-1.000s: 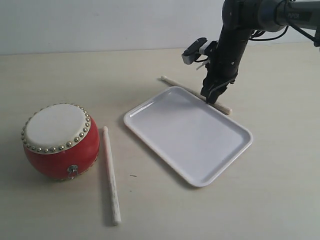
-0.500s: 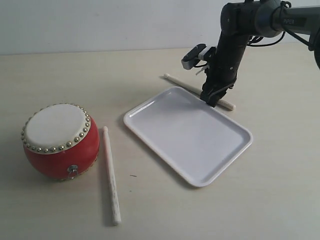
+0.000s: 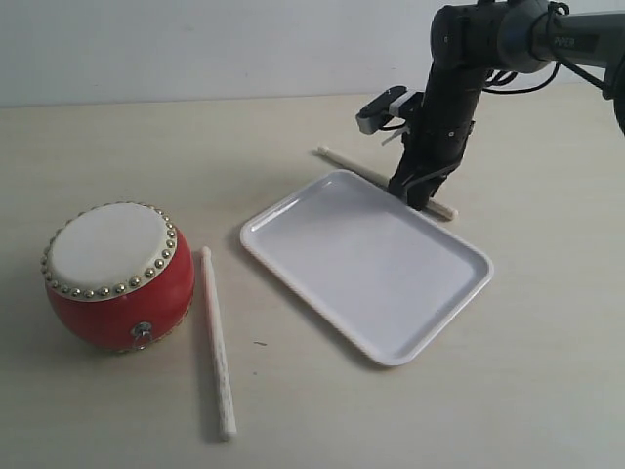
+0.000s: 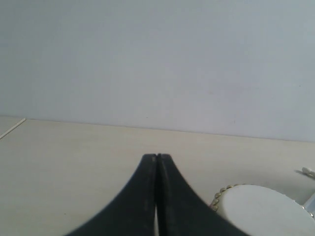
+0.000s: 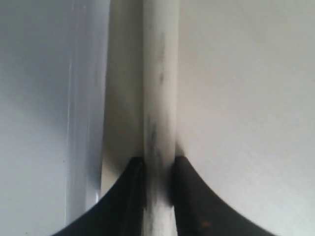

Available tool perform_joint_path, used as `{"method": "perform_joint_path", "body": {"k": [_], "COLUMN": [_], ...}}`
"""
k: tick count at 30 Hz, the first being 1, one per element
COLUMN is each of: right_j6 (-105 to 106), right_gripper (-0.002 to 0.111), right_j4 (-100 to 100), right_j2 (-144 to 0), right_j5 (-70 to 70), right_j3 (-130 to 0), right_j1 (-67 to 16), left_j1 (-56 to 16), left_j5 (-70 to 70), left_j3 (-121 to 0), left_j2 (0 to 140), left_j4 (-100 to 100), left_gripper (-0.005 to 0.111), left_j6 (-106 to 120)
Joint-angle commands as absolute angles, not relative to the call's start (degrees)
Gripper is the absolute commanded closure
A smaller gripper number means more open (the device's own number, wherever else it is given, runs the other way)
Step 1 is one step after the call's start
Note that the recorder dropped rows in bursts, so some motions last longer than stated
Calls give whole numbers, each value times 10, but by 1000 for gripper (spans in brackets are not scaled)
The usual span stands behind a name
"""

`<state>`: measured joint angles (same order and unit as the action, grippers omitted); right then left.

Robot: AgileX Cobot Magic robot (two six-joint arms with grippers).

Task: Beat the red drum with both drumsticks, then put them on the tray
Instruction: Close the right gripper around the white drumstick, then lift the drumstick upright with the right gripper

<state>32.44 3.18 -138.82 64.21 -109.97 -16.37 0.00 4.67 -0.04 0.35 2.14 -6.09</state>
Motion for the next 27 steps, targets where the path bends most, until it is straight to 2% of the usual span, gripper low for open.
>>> {"method": "perform_joint_path", "body": {"k": [1, 9, 15, 27], "right_j6": [272, 223, 224, 298], "right_gripper": [108, 108, 108, 108], "right_j4": [4, 26, 80, 241], "right_j2": [-1359, -1254, -1134, -944], "right_j5": [647, 670, 607, 400], "right_j3": [-1101, -1063, -910, -632], "right_j1": [-162, -103, -51, -50], "left_j1": [1, 1, 1, 1], "left_j5": [46, 46, 46, 46], "left_j3": [0, 0, 0, 0], "left_j2": [0, 0, 0, 0], "left_j4": [17, 17, 17, 17], "left_gripper": [107, 107, 107, 107], "left_j6": [-62, -62, -62, -62]}}
